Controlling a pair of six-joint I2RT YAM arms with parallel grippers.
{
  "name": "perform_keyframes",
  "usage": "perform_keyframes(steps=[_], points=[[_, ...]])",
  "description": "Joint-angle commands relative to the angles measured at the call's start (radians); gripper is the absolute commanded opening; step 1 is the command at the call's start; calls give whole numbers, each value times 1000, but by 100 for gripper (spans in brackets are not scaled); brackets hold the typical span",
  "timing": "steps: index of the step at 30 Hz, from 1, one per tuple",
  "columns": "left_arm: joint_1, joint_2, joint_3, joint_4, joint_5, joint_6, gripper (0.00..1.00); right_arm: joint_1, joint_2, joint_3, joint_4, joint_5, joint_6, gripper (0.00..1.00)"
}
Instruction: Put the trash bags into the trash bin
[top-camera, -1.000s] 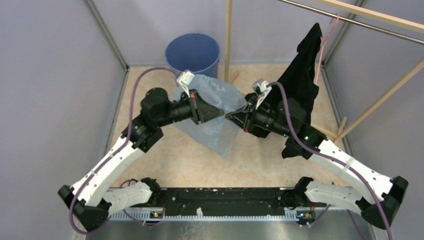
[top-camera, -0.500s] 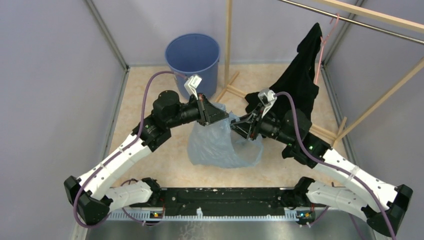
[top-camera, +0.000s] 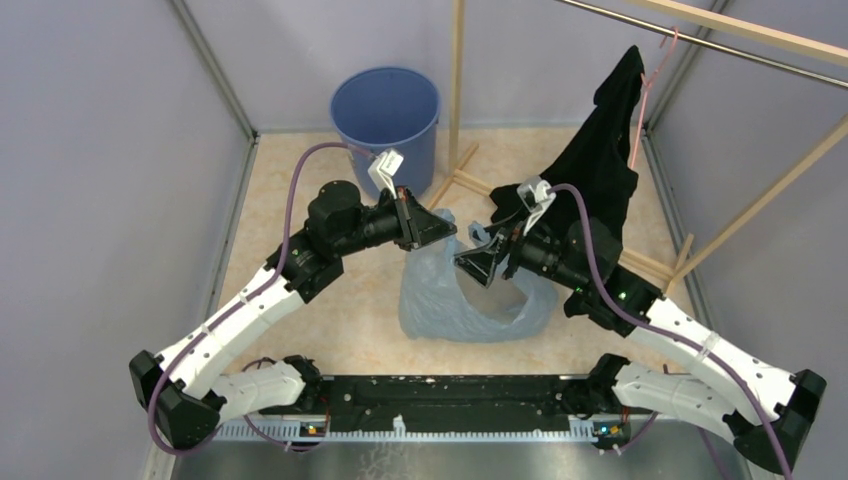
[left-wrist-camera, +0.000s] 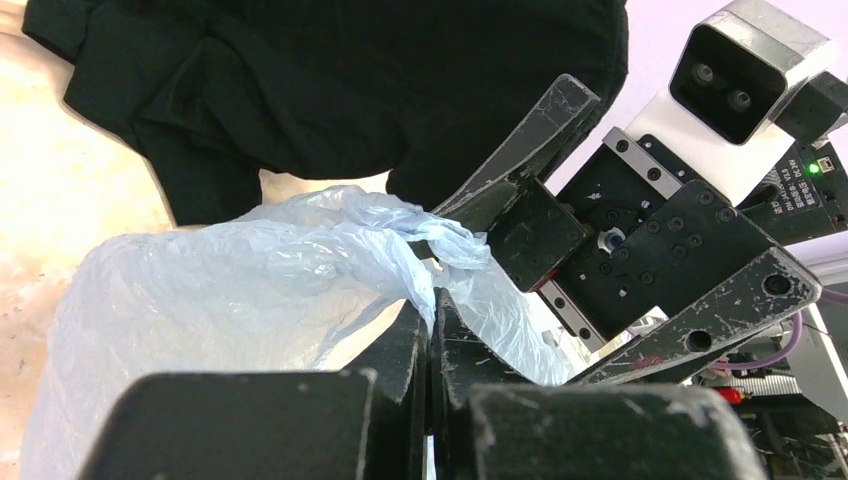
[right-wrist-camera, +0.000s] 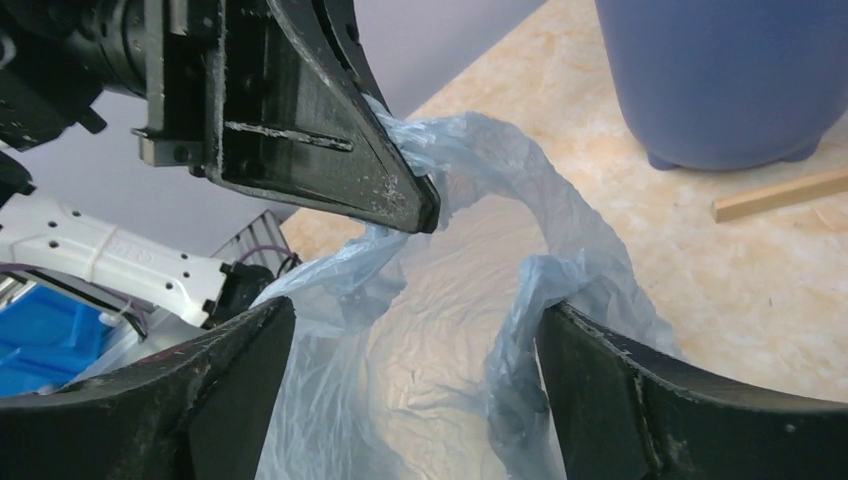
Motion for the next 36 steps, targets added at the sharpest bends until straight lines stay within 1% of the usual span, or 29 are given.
perform_keyframes(steps=[1,6,11,13,16,19,22,26,28,31,36], points=[[-3,-16,-14,25,-19,27,0,13,16,60,-20,15,6,91],[-3,-20,-18,18,-28,41,0,25,14,72,-24,23,23,99],[-2,-23,-6,-8,-45,78,0,42,-8,64,-64,45,61,99],[-2,-22,-5,-12,-45,85,0,42,-28,60,-83,77,92,99],[-2,-18,-5,-8,-33,88,0,43,-32,71,-96,106,177,99],[-2,-8,-5,14,-8,79,0,60,6,88,-93,125,256,99],[-2,1,-5,37,10,66,0,113,56,148,-164,252,243,99],[-2,7,0,46,20,57,0,194,108,190,-199,379,204,99],[-2,7,2,45,22,55,0,250,137,224,-244,520,181,98],[-2,1,0,38,15,52,0,320,174,255,-299,692,154,88],[-2,-5,4,18,-1,55,0,373,224,264,-320,759,108,87]])
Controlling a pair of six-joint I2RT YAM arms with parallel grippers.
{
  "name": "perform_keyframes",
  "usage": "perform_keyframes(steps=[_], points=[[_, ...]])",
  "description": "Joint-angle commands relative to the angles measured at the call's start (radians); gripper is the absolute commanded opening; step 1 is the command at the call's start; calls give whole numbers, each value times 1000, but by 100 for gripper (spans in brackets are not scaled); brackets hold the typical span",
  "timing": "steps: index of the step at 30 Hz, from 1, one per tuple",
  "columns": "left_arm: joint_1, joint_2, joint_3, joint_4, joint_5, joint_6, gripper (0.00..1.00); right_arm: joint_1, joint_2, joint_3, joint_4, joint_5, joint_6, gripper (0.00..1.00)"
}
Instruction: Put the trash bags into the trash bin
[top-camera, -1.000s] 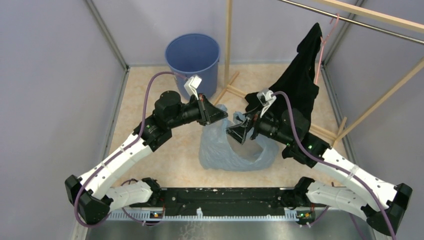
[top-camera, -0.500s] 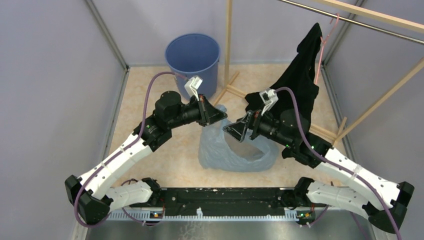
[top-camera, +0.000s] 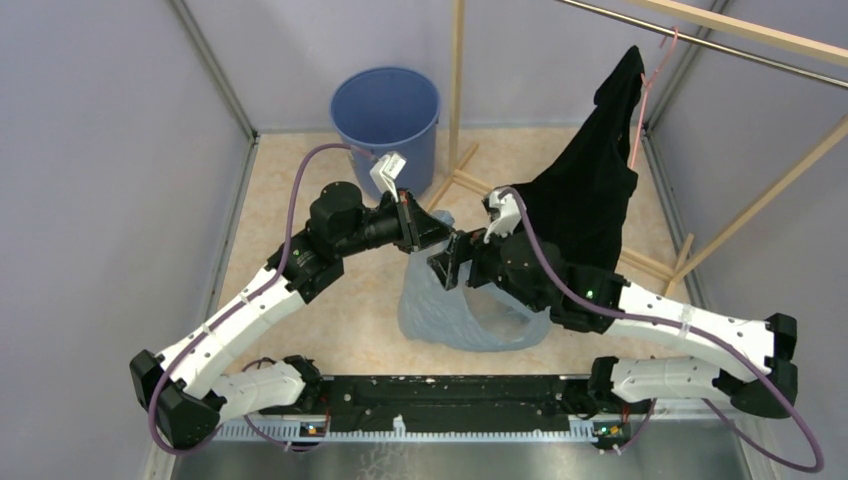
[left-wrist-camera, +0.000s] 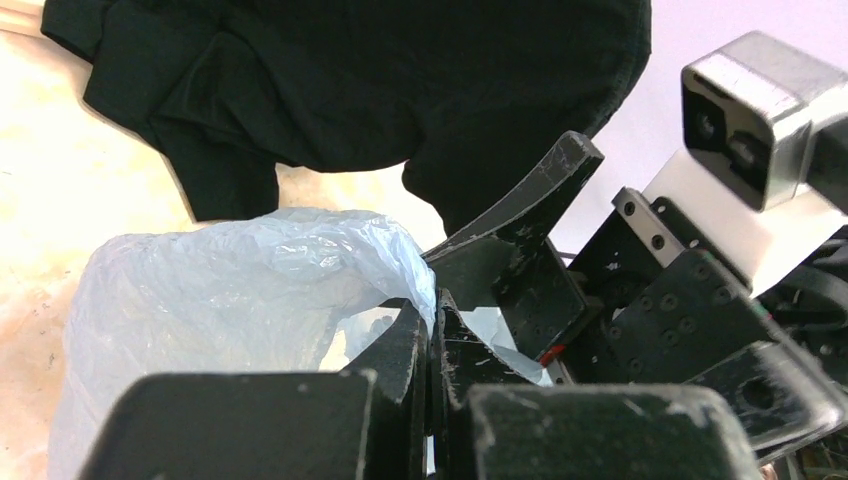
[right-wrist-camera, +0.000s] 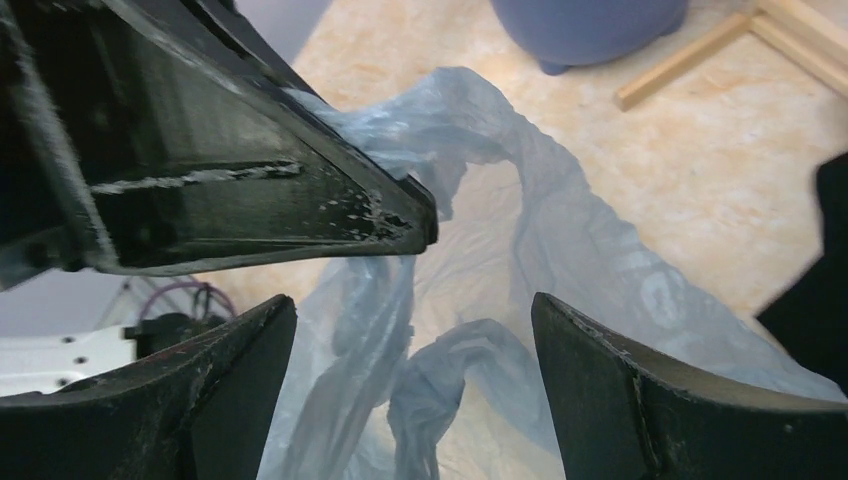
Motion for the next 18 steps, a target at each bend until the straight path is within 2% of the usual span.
perform_keyframes(steps=[1,2,3,5,6,7,8,9,11,13,16,18], points=[[-2,-5,15,30,-7,4,0,56,32,50,-40,169,-67,87],[-2,-6,15,26,-9,4,0,76,38,53,-49,206,-81,85],[-3,-6,17,21,-14,6,0,90,40,53,-54,234,-102,76],[-2,-6,24,2,-25,17,7,99,30,45,-58,258,-136,48],[-2,-7,31,-19,-36,28,15,100,15,33,-59,277,-141,30],[-2,-8,41,-46,-52,42,25,100,-6,20,-56,304,-149,16],[-3,-13,52,-76,-74,61,39,100,-33,0,-48,333,-163,5],[-2,-18,66,-114,-101,83,50,100,-63,-18,-39,363,-178,0],[-1,-36,112,-224,-209,132,71,100,-129,-62,-21,406,-214,0],[1,-53,166,-326,-331,180,86,100,-209,-109,5,414,-251,0],[6,-74,244,-449,-572,220,98,100,-307,-173,33,393,-280,0],[14,-79,282,-485,-709,236,99,100,-364,-209,54,373,-291,0]])
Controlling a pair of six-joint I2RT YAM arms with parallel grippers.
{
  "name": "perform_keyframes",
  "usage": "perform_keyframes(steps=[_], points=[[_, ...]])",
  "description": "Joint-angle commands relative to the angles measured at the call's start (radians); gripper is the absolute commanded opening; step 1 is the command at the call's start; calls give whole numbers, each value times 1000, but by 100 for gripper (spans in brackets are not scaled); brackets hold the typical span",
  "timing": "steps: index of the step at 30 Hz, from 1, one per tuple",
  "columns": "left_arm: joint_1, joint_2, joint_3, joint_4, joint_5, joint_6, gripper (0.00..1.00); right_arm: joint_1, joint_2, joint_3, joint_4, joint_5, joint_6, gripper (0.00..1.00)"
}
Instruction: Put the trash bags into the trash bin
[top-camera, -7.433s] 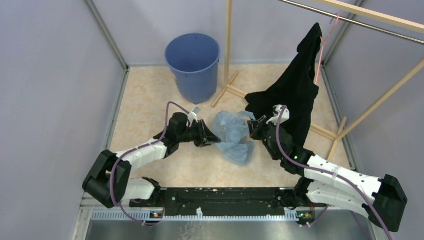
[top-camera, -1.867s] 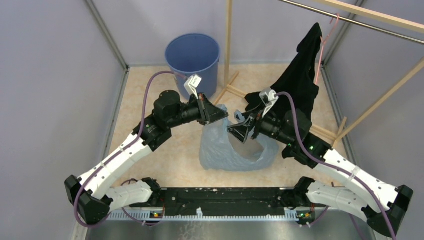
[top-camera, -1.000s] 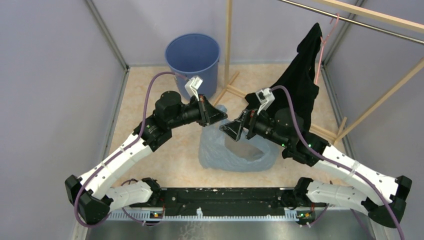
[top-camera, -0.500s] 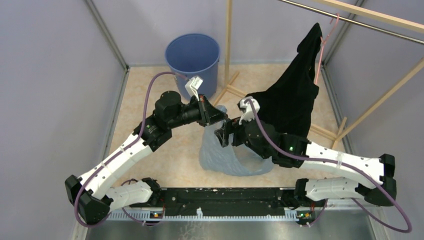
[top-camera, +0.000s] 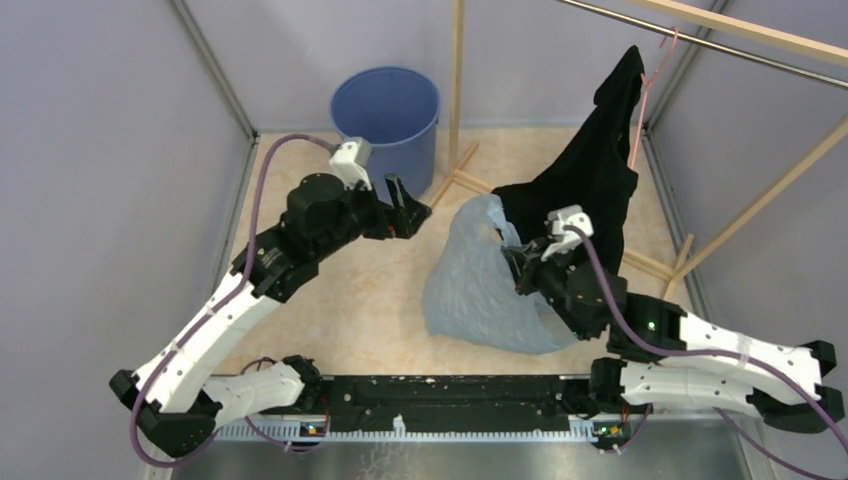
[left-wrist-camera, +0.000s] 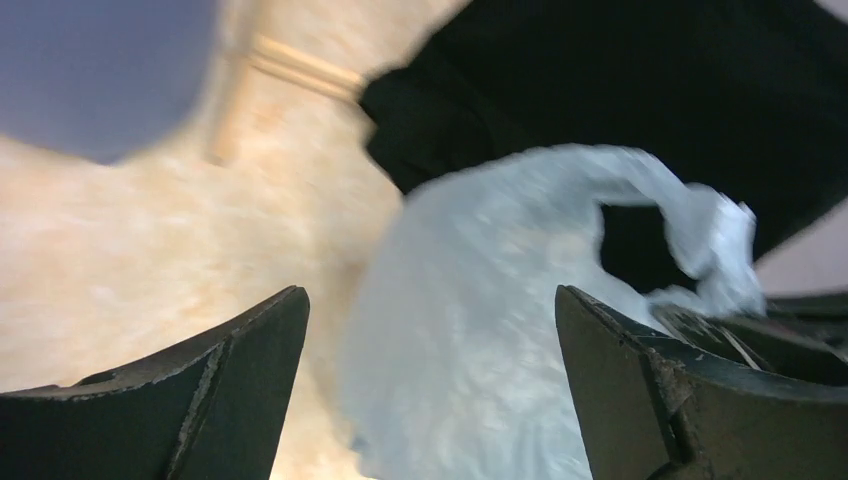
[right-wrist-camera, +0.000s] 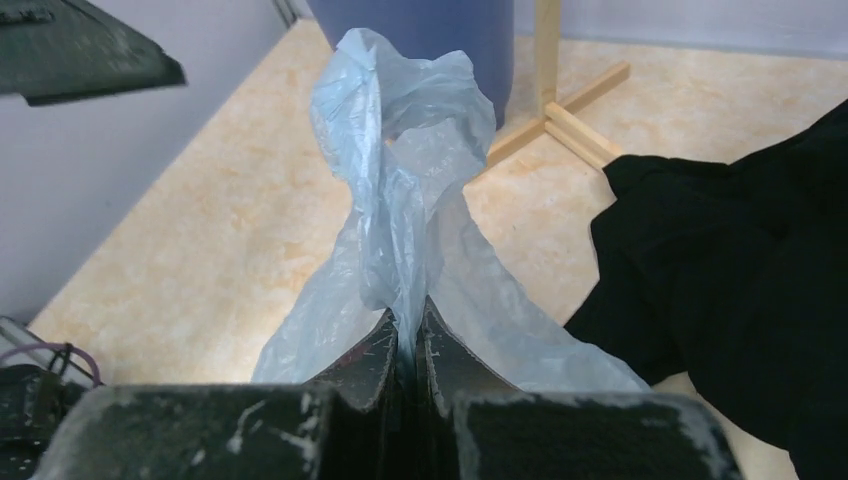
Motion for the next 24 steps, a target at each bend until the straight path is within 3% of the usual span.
perform_keyframes(steps=[1,3,5,9,12,16,19,24], points=[[20,-45,112,-133,-393,85,99,5,-112,-64,78,9,-66,0],[53,-24,129,-133,-472,85,99,4,-156,-87,88,-2,-72,0],[135,24,154,-129,-446,81,99,4,-186,-96,86,-3,-76,0],[382,145,169,-50,-177,42,98,5,-220,-95,65,-12,-82,0],[479,200,149,96,-77,33,96,4,-236,-100,53,-30,-79,0],[624,291,139,254,168,-75,91,4,-258,-113,50,-47,-73,0],[687,361,121,364,318,-174,87,4,-270,-124,50,-48,-75,0],[707,452,98,489,444,-272,76,5,-280,-140,60,-43,-98,0]])
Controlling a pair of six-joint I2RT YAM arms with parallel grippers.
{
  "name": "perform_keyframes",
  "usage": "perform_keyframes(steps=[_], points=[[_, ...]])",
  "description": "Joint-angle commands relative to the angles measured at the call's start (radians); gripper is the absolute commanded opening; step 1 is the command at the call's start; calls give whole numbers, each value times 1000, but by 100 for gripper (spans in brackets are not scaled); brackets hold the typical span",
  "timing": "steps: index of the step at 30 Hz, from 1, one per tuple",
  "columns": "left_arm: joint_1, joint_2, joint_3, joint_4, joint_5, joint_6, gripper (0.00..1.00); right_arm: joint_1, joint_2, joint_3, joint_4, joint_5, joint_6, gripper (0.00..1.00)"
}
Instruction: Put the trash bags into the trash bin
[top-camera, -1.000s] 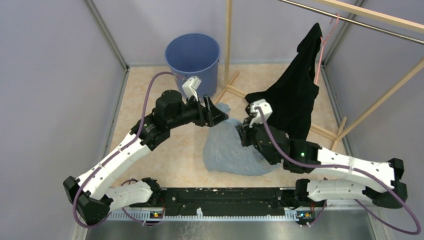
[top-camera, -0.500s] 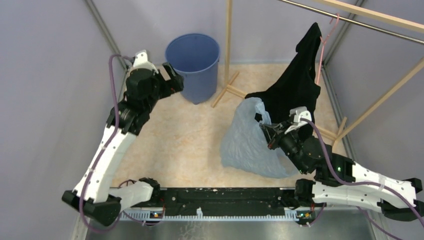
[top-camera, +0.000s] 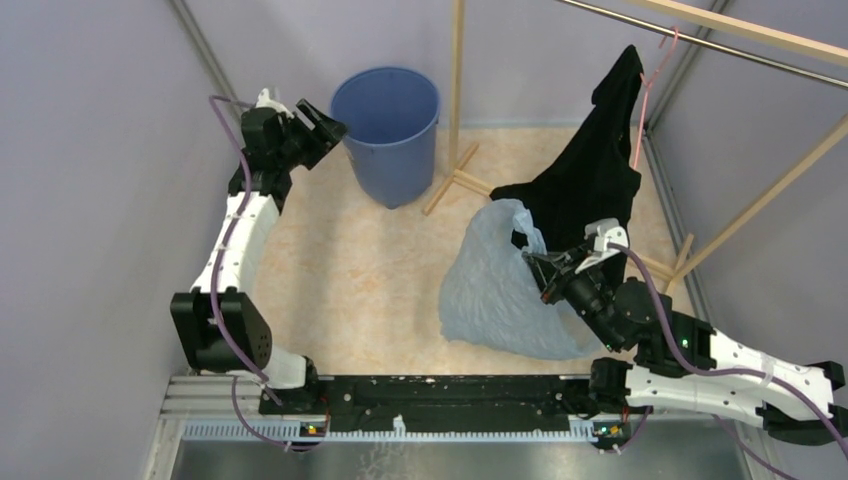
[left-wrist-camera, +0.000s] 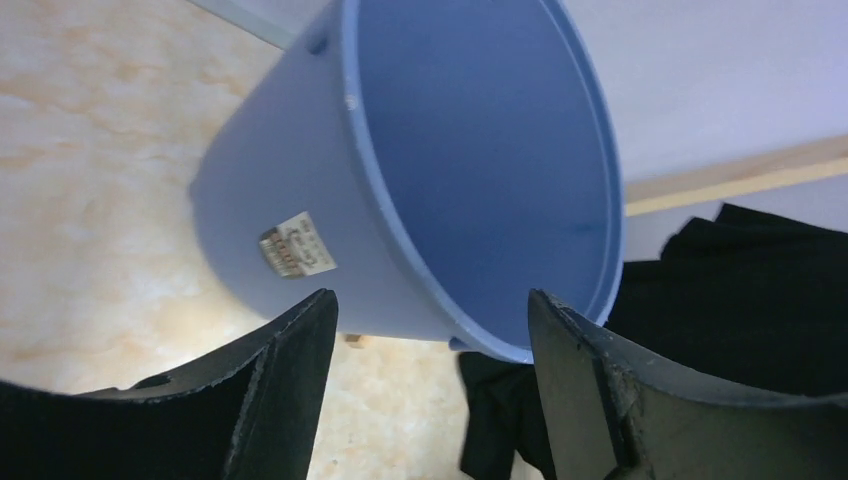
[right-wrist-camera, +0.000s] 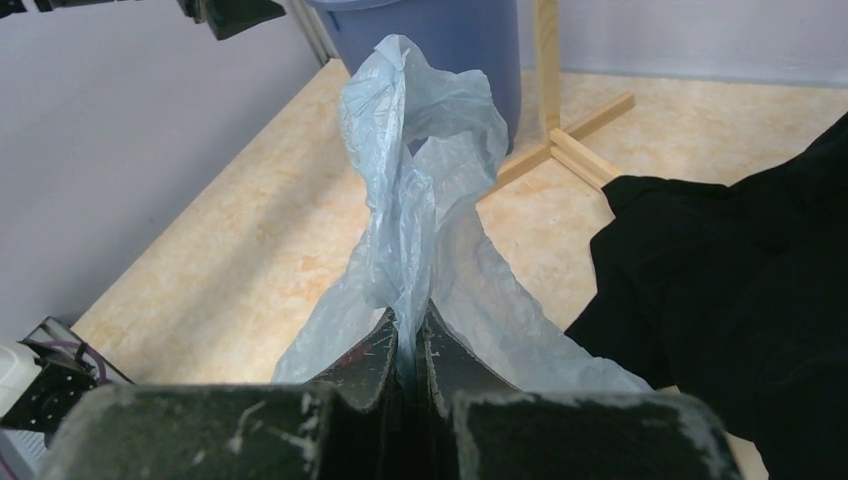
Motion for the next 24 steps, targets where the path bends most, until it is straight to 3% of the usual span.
perform_keyframes(steps=[1,4,10,17,24], points=[[0,59,-28,230,205,-124,73,4,-15,-14,31,-6,-37,0],[0,99,-33,278,227,-159,65,5,-15,-24,47,-4,-53,0],[-1,100,-57,330,239,-161,35,4,-13,-28,54,-15,-59,0],[48,9,-80,240,249,-99,6,4,-13,-16,37,-27,-42,0],[104,-227,-105,-50,181,48,1,5,-33,24,11,-2,-59,0]])
